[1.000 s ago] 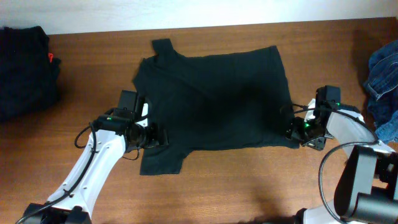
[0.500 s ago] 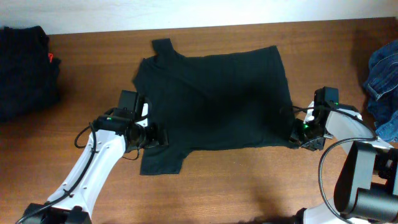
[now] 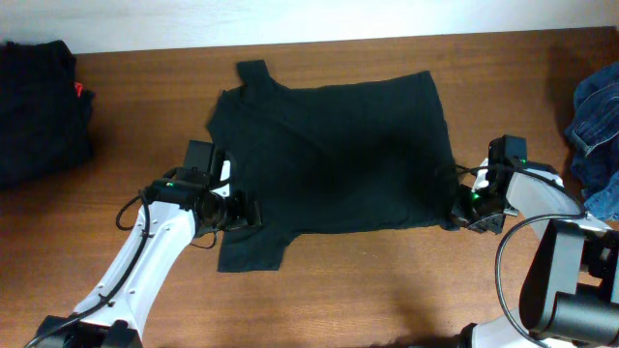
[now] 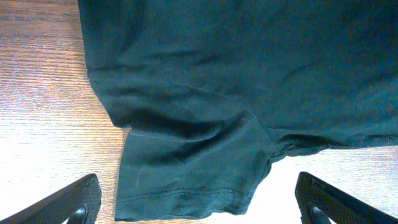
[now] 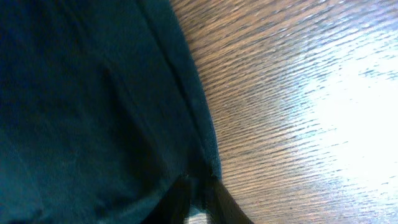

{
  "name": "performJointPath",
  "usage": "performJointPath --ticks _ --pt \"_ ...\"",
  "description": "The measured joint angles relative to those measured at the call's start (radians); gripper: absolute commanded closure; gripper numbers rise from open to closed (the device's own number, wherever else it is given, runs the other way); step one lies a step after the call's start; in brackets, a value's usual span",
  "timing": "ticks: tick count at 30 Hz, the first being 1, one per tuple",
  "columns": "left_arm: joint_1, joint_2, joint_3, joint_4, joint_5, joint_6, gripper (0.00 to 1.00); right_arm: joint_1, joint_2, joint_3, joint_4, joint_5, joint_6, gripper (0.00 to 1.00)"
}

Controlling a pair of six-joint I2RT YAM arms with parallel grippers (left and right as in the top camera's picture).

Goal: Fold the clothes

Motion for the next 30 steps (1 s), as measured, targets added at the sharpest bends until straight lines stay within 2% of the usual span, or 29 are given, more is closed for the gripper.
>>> performJointPath --ticks 6,7,9,11,18,21,22,24,25,28,30 --pt "0.000 0.000 0.000 0.000 0.000 0.000 0.01 0.000 0.000 -0.010 -0.003 0.001 -0.002 0.51" --pt "0.000 0.000 0.000 0.000 0.000 0.000 0.01 0.000 0.000 -0.016 0.003 0.001 -0.002 0.57" --pt "0.000 0.000 0.000 0.000 0.000 0.000 0.00 0.000 -0.003 -0.029 0.015 0.006 -0.005 0.82" --pt "0.000 0.000 0.000 0.000 0.000 0.000 0.00 0.000 -0.005 -0.039 0.029 0.012 -0.006 0.96" --pt "0.000 0.000 0.000 -0.001 0.000 0.000 0.02 0.000 -0.009 -0.043 0.032 0.008 0.000 0.96" --pt "0.000 0.000 0.000 0.000 0.000 0.001 0.11 0.000 -0.008 -0.038 0.022 0.008 -0.002 0.96" --pt "0.000 0.000 0.000 0.000 0.000 0.001 0.19 0.000 -0.008 -0.037 0.015 0.009 -0.002 0.96" --pt "0.000 0.000 0.000 0.000 -0.001 0.004 0.23 0.000 -0.008 -0.033 -0.004 0.009 -0.001 0.96" --pt "0.000 0.000 0.002 -0.010 -0.001 0.004 0.23 0.000 -0.008 -0.029 -0.012 0.010 -0.002 0.96" --pt "0.000 0.000 0.019 -0.087 0.006 0.000 0.14 0.000 -0.008 -0.006 -0.033 0.012 -0.002 0.96" --pt "0.000 0.000 0.035 -0.151 0.016 -0.002 0.13 0.000 -0.008 0.008 -0.037 0.012 -0.002 0.96"
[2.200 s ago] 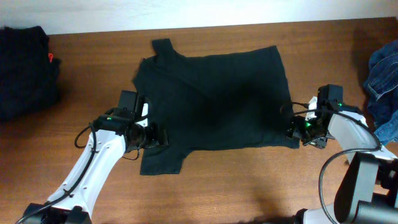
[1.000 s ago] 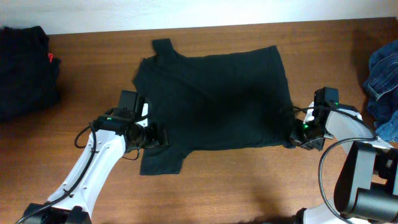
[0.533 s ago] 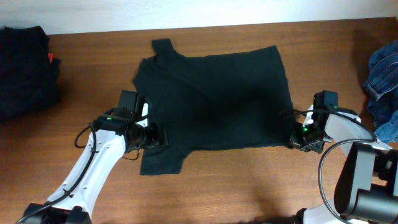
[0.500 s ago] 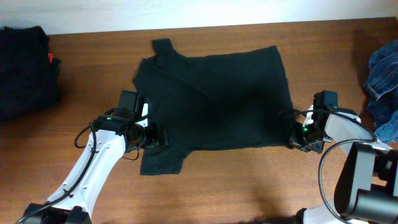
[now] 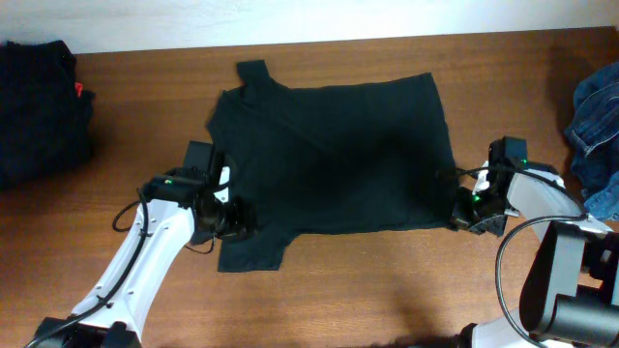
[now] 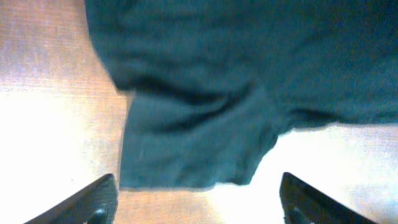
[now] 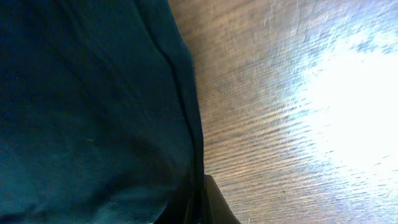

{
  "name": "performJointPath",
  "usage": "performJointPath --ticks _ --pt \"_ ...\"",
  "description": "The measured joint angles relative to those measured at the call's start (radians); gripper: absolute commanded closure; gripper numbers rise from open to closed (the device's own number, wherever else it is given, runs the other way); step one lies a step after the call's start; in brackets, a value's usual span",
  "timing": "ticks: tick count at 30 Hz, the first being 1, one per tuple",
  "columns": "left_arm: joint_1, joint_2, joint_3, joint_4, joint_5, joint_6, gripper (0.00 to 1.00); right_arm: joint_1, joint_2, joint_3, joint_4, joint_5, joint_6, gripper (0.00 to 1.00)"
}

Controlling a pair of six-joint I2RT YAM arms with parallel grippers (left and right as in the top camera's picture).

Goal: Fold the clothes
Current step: 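Grasp the shirt's bottom hem corners with both grippers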

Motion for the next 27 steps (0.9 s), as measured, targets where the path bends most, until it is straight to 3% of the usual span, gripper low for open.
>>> performJointPath --ticks 2,10,27 --pt "0.000 0.000 0.008 -0.060 0.005 -0.002 0.07 0.000 0.000 0.010 0.002 0.000 0.000 0.96" --pt "0.000 0.002 0.009 -0.143 -0.001 -0.003 0.07 0.000 0.000 0.012 0.019 0.000 0.000 0.96" --pt "0.000 0.117 -0.137 0.064 -0.035 -0.003 0.11 0.000 0.000 0.013 0.027 0.000 0.000 0.96"
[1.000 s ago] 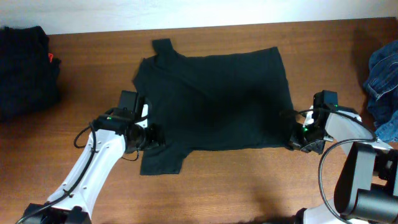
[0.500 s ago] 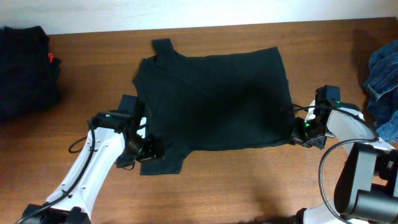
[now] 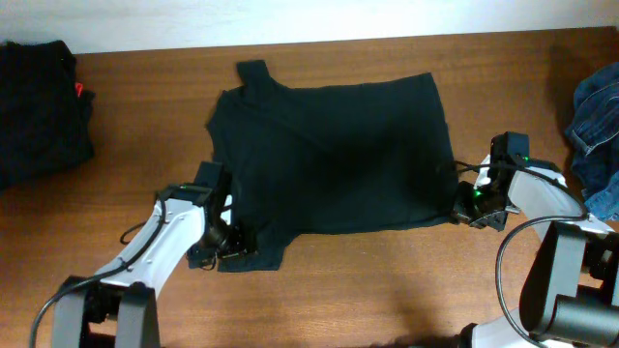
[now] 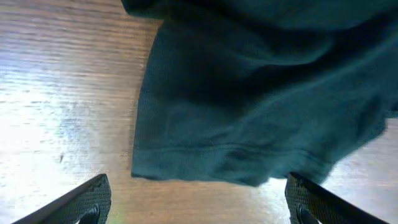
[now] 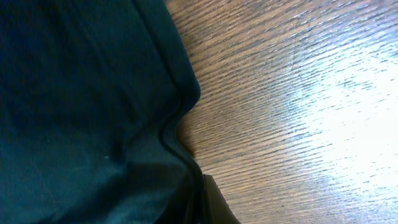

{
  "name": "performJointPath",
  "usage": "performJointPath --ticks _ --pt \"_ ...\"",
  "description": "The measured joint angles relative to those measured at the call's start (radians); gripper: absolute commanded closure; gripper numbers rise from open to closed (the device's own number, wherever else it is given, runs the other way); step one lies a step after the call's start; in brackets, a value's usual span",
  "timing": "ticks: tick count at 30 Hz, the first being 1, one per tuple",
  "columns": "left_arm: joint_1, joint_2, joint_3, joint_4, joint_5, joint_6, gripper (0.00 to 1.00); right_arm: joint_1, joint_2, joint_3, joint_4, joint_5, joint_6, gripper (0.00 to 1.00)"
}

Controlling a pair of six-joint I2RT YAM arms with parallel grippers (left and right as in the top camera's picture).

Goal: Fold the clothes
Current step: 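Grasp the shirt's bottom hem corners with both grippers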

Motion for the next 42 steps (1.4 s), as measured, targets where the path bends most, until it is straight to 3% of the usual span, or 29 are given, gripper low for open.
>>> performJointPath --ticks 4,6,12,14,20,21,23,24,30,34,42 --pt "0.000 0.005 -0.026 0.052 0.000 0.000 0.11 0.000 0.000 0.000 0.000 0.000 0.000 0.96" --pt "0.000 0.005 -0.046 0.086 -0.001 -0.001 0.18 0.000 0.000 0.000 0.000 0.000 -0.001 0.96" --pt "0.000 0.004 -0.083 0.136 -0.004 -0.003 0.21 0.000 0.000 0.000 -0.001 0.000 -0.001 0.96" --pt "0.000 0.000 -0.088 0.142 -0.007 -0.004 0.26 0.000 0.000 0.000 0.000 0.000 0.000 0.96" --pt "0.001 -0.018 -0.115 0.177 -0.039 -0.013 0.59 0.000 0.000 0.000 0.000 0.000 0.000 0.95" --pt "0.001 -0.018 -0.116 0.180 -0.043 -0.011 0.67 0.000 0.000 0.000 0.000 0.000 -0.001 0.95" --pt "0.002 -0.018 -0.118 0.183 -0.051 -0.015 0.94 0.000 0.000 0.000 0.000 0.000 0.000 0.95" --pt "0.003 -0.018 -0.119 0.186 -0.050 -0.013 0.99 0.000 0.000 0.000 -0.001 0.000 0.000 0.95" --pt "0.003 -0.014 -0.116 0.175 -0.040 -0.011 0.99 0.000 0.000 0.000 -0.004 0.000 -0.001 0.96" --pt "0.003 0.005 -0.084 0.076 -0.024 -0.011 0.99 0.000 0.000 0.001 -0.020 0.000 0.000 0.96" --pt "0.003 0.011 0.113 -0.082 -0.021 -0.011 0.99 0.000 0.000 0.047 -0.100 0.000 0.003 0.96"
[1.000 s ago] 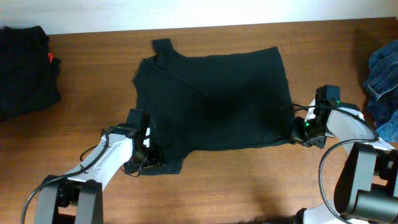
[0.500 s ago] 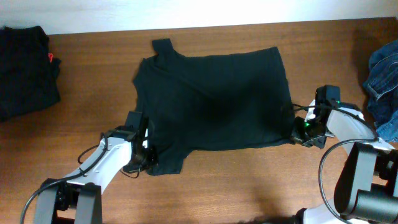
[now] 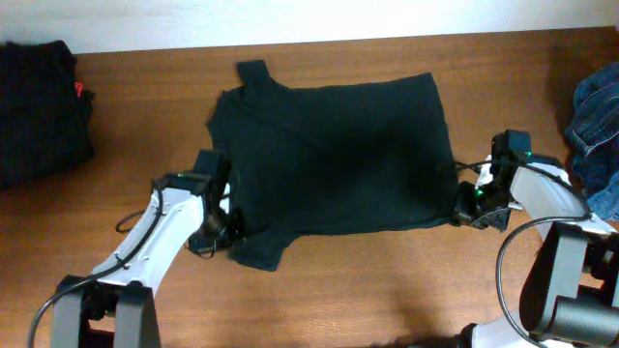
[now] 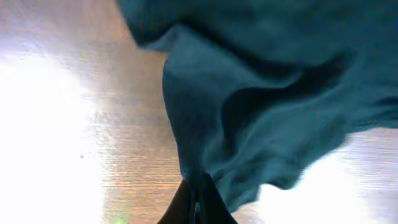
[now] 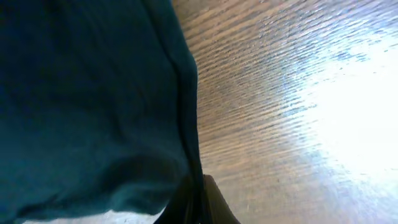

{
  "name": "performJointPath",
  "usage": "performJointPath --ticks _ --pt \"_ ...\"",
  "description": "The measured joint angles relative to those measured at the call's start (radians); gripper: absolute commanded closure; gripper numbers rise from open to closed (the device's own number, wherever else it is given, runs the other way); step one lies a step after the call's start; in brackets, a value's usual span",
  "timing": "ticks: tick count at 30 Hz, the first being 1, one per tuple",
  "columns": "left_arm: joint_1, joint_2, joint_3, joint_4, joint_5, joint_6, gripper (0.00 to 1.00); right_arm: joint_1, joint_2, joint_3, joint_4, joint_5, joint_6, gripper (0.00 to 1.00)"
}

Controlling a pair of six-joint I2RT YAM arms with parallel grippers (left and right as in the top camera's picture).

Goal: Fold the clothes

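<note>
A dark green T-shirt (image 3: 334, 155) lies spread flat on the wooden table, its near sleeve (image 3: 256, 246) at the lower left. My left gripper (image 3: 230, 235) is shut on that sleeve's outer edge; in the left wrist view the cloth (image 4: 249, 112) bunches up from the closed fingertips (image 4: 198, 202). My right gripper (image 3: 464, 208) is shut on the shirt's lower right hem corner, and the hem (image 5: 186, 93) runs into its closed fingers (image 5: 208, 202).
A black garment (image 3: 39, 106) is heaped at the far left of the table. Blue denim clothes (image 3: 595, 126) lie at the right edge. Bare wood (image 3: 387, 290) runs along the front.
My left gripper was open around the sleeve's hem; now it is shut on the sleeve's edge, and the sleeve has shifted right and bunched. The right gripper still grips the hem corner.
At first my left gripper hovered open beside the sleeve while the right was shut on the hem corner. The left then moved toward the sleeve's end, stood open over its hem, and now is shut on it. The right has held its grip throughout.
</note>
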Motion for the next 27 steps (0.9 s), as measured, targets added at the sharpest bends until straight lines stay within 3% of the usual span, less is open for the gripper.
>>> performJointPath --ticks 10,21,27 --pt "0.008 0.000 0.075 -0.001 0.003 0.000 0.99 0.000 0.000 0.143 -0.084 0.000 0.003 0.96" --pt "0.196 0.000 0.076 0.065 0.068 0.000 0.99 0.000 0.000 0.164 -0.066 0.000 0.004 0.96" --pt "0.223 0.000 0.076 0.137 0.113 0.000 0.99 0.000 0.000 0.164 -0.026 -0.012 0.004 0.96"
